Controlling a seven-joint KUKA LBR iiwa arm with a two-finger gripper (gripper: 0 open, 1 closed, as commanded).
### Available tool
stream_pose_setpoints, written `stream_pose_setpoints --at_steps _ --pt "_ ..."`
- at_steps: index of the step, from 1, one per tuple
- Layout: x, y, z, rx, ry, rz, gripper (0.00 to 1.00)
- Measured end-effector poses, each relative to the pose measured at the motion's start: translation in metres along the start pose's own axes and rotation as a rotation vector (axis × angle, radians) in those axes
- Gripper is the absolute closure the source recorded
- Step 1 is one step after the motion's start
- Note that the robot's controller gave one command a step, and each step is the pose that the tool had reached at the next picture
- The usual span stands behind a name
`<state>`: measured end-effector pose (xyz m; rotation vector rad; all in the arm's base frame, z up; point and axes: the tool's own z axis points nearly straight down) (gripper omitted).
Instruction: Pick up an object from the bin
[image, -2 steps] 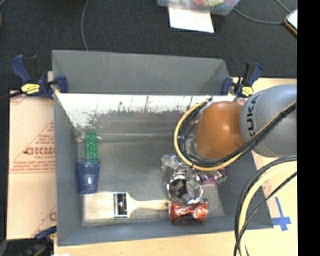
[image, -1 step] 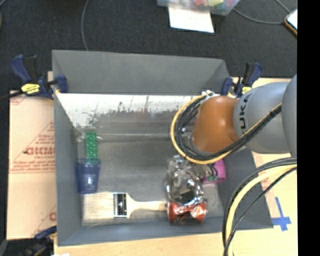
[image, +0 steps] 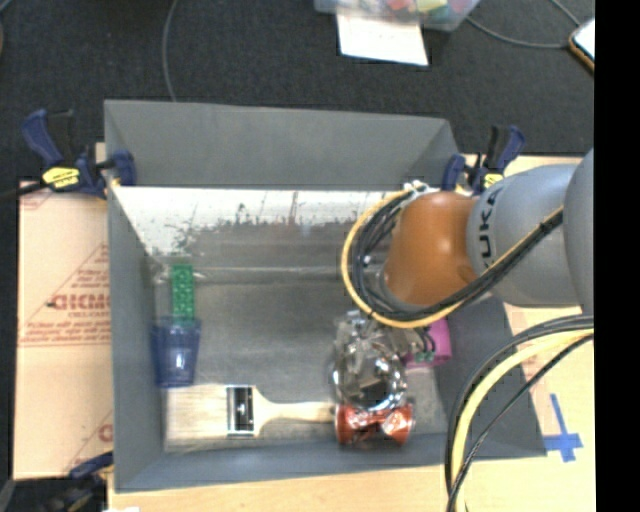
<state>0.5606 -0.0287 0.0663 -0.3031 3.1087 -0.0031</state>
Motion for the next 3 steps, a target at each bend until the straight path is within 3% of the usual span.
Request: stream_pose_setpoints --at_steps 1,2,3 --pt "0.003 0.0 -0.014 -0.002 0.009 0.001 1.0" --pt "0.0 -0.001 -0.045 0.002 -0.001 0.001 1.0" --pt "0.002 -0.001 -0.069 -0.001 0.008 0.002 1.0"
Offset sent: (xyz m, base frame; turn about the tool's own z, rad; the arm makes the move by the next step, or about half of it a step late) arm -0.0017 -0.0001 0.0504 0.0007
